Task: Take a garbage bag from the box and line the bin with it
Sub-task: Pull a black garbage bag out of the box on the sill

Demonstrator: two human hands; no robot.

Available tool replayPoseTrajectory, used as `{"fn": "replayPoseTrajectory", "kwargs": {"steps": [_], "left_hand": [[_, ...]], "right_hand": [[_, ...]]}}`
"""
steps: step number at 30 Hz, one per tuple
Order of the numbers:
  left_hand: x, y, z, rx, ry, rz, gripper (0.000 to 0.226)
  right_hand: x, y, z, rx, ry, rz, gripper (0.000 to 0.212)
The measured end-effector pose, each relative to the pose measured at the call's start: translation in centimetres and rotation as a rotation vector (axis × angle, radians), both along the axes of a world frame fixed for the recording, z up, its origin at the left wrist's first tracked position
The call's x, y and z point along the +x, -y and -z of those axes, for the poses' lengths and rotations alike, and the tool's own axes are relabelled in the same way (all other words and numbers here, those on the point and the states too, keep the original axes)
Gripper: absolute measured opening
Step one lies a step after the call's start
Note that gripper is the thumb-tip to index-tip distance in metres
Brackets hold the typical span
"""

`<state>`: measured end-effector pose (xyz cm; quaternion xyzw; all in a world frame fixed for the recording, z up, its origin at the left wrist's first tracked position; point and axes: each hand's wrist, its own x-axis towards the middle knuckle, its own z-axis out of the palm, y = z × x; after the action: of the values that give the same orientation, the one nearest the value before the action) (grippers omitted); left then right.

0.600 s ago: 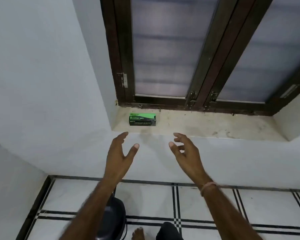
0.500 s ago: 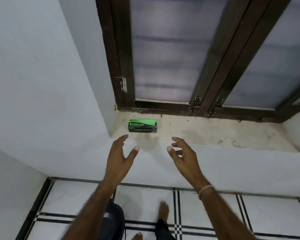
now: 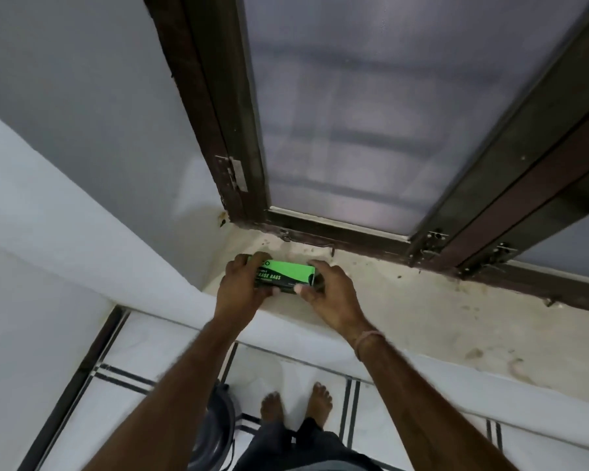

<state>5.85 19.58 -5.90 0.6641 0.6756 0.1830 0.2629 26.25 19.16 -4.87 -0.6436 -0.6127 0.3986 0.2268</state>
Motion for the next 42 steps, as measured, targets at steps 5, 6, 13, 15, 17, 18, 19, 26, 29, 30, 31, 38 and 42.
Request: {"fn": "replayPoseTrajectory", "kwargs": {"steps": [5, 6, 13, 15, 17, 18, 19, 26, 29, 30, 31, 38, 42], "left_hand": [[-0.2, 0.6, -0.4, 0.022, 0.226, -0.058, 0.057], [-0.2, 0.8, -0.6, 0.023, 0.263, -0.072, 0.058], [-0.7, 2.0, -1.7, 0.041, 0.419, -0.199, 0.056], [-0.8, 2.0, -1.9, 0.027, 0.446, -0.204, 0.056], [-0.9, 2.0, -2.1, 0.036, 0.462, -0.198, 0.054], [-1.0, 1.9, -2.2, 0.043, 0.466, -0.193, 0.054], [-1.0, 1.9, -2.2, 0.046, 0.468, -0.189, 0.054], [-1.2, 1.3, -2.7, 0.071, 0.442, -0.142, 0.056], [-1.1, 1.1, -2.9, 0.076, 0.417, -0.135, 0.056], [-1.0, 1.1, -3.0, 0.078, 0.404, -0.134, 0.057], [-1.0, 1.2, -3.0, 0.080, 0.398, -0.135, 0.057], [-0.7, 1.5, -3.6, 0.110, 0.410, -0.228, 0.055], [-0.6, 1.6, -4.0, 0.137, 0.382, -0.232, 0.055]], "right_hand": [[1.4, -0.9, 0.1, 0.045, -0.189, 0.008, 0.047], [1.6, -1.0, -0.1, 0.034, -0.243, 0.006, 0.047], [2.9, -0.9, -0.6, -0.047, -0.589, 0.097, 0.034], [3.4, -0.9, -0.6, -0.089, -0.679, 0.129, 0.029], [3.5, -0.9, -0.8, -0.078, -0.642, 0.153, 0.025], [3.6, -1.0, -0.7, -0.021, -0.541, 0.152, 0.025], [3.6, -1.0, -0.8, 0.055, -0.436, 0.140, 0.027], [3.3, -1.1, -1.9, 0.194, -0.312, -0.121, 0.050], [3.1, -0.8, -1.9, 0.159, -0.344, -0.097, 0.053], [3.1, -0.8, -1.8, 0.151, -0.362, -0.077, 0.052], [3.1, -0.7, -1.7, 0.144, -0.379, -0.057, 0.049], [2.9, 0.1, -1.0, 0.146, -0.574, 0.029, 0.013], [2.7, 0.2, -0.9, 0.120, -0.643, 0.062, 0.019]]}}
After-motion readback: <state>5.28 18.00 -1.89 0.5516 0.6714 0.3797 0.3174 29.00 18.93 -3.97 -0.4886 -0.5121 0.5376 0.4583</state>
